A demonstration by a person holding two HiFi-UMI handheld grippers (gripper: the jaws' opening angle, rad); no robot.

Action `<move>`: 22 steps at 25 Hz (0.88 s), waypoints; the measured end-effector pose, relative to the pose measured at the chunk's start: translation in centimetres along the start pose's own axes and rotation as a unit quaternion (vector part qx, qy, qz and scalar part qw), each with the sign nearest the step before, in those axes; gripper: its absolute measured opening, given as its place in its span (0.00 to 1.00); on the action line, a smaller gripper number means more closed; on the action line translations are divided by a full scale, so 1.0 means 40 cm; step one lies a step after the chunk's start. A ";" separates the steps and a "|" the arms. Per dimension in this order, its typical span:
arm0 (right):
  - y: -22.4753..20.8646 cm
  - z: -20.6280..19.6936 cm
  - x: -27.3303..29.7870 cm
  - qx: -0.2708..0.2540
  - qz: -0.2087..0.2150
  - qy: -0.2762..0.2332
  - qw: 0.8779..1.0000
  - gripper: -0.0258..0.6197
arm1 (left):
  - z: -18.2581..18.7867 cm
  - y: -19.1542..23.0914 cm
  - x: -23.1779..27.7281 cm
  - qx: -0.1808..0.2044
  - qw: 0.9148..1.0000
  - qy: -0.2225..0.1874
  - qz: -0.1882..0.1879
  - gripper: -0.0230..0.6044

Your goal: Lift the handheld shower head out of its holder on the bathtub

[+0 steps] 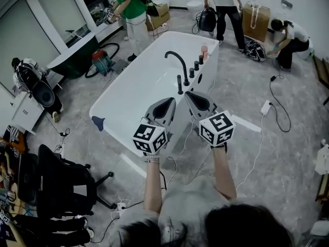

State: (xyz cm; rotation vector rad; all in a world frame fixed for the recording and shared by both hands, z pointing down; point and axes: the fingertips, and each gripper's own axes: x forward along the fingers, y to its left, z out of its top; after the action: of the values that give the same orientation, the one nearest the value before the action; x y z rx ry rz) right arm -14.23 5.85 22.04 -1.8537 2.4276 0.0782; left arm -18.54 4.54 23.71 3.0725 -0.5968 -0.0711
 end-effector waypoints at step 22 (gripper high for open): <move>-0.150 -0.091 0.029 0.021 0.036 0.050 0.998 0.04 | -0.101 0.008 0.115 -0.055 0.996 0.025 0.070 0.04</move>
State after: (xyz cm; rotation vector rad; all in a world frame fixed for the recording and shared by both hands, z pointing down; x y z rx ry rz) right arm -8.89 2.81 25.62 -1.7946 2.5404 -0.0632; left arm -14.19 2.54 27.55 2.9077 -0.7764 -0.0260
